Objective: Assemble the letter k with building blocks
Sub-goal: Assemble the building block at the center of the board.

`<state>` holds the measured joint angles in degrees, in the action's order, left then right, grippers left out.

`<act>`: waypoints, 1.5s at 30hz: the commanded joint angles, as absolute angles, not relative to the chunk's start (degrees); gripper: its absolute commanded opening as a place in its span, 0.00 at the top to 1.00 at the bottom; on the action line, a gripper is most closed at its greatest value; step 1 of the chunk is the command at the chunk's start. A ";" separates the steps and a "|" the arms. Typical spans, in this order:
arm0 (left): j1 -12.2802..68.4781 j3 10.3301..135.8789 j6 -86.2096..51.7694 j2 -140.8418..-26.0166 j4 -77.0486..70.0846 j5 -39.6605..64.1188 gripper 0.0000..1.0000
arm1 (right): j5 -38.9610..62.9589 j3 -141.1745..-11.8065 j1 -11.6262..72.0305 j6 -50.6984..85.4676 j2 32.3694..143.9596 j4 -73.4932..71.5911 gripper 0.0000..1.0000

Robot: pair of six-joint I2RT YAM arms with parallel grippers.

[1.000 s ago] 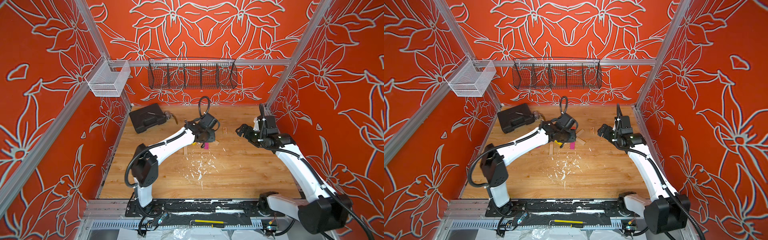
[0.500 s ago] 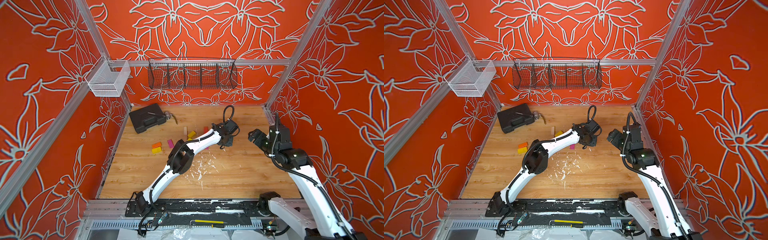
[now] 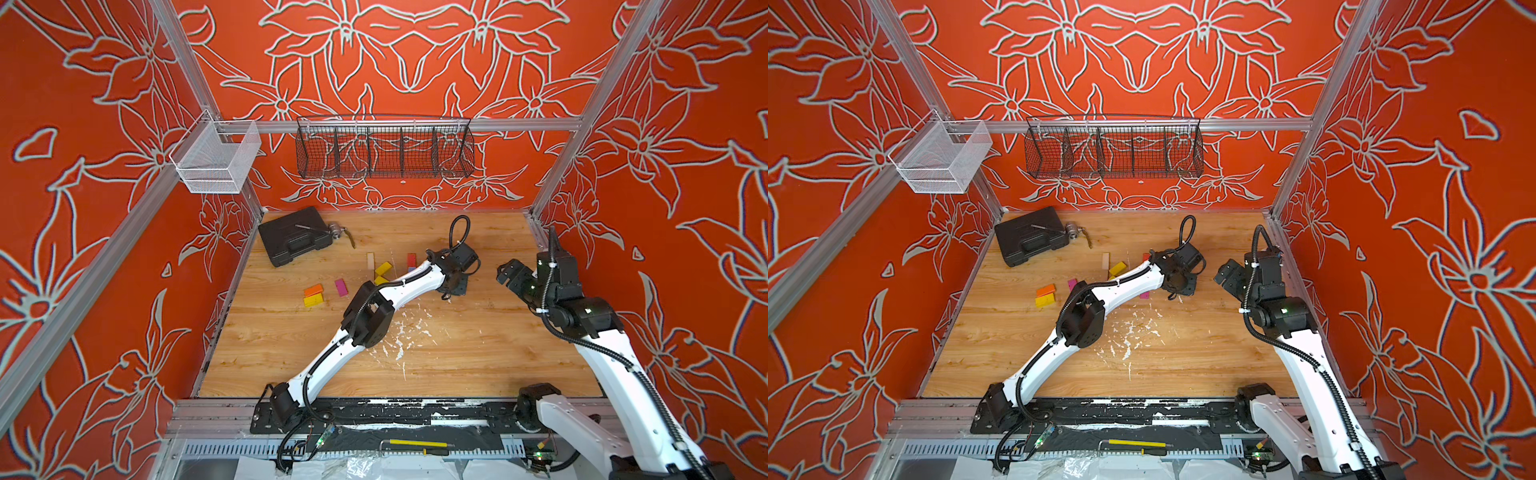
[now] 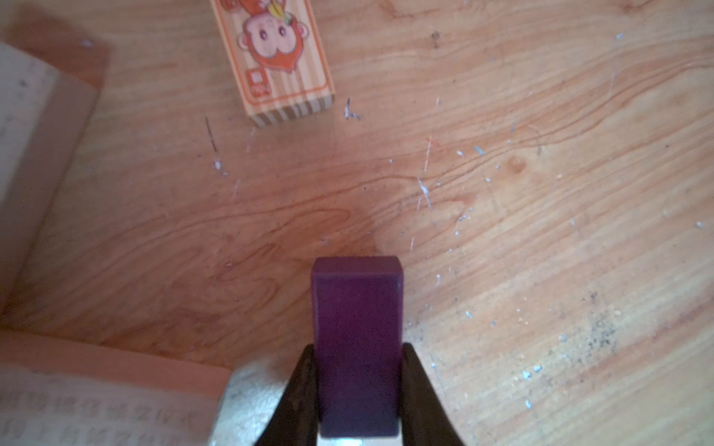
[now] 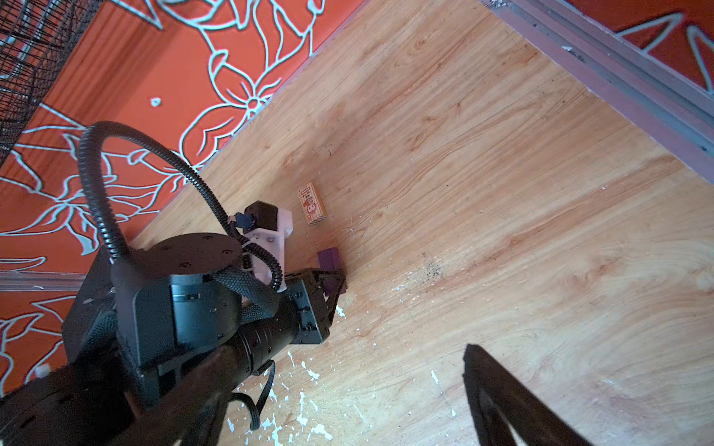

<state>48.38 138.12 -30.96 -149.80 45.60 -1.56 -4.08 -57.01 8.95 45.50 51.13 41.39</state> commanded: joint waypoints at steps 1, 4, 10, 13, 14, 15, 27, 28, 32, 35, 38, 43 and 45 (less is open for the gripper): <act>48.34 139.19 -31.63 -150.93 45.61 -0.28 0.69 | -5.56 -56.17 8.78 46.63 50.53 42.26 0.06; 48.43 139.11 -31.80 -149.98 45.53 -0.09 0.65 | -5.66 -56.18 8.73 46.49 50.55 42.07 0.06; 48.41 138.47 -31.64 -145.97 45.40 -0.15 0.60 | -5.65 -56.42 8.77 46.07 50.71 42.10 0.06; 48.42 135.80 -30.98 -141.25 44.66 -0.76 0.61 | -6.15 -56.68 8.79 45.71 50.74 42.41 0.06; 48.26 133.68 -30.32 -138.74 43.74 -0.87 0.61 | -6.16 -56.78 8.78 45.59 50.71 42.45 0.06; 48.18 131.44 -29.94 -136.34 42.41 -1.08 0.61 | -5.89 -56.78 8.78 45.33 50.83 42.30 0.06; 39.95 88.04 -18.91 -97.82 14.98 16.15 0.47 | 9.31 -58.59 8.83 38.04 60.08 37.68 0.08; 39.41 85.85 -17.30 -95.09 15.38 15.48 0.45 | 10.59 -59.07 8.82 37.42 61.85 37.87 0.08; 38.30 79.14 -10.25 -85.52 19.14 13.19 0.34 | 13.69 -61.36 8.96 34.84 68.82 39.43 0.09; 37.58 73.82 -4.27 -78.05 21.20 13.17 0.20 | 14.98 -62.72 9.16 32.66 74.02 39.86 0.09; 35.99 68.36 3.09 -71.79 22.39 16.15 0.01 | 15.02 -63.82 9.58 31.06 78.81 39.92 0.10; 32.01 61.14 12.33 -66.37 20.83 23.88 0.01 | 11.32 -66.35 11.03 28.94 86.54 40.31 0.14; 31.95 59.71 13.32 -66.17 19.37 22.55 0.01 | 10.67 -67.59 11.69 28.14 89.91 39.98 0.16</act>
<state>32.21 61.78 6.17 -66.02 20.93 19.62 12.78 -65.17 10.72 30.39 87.39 38.87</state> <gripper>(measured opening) 0.991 0.841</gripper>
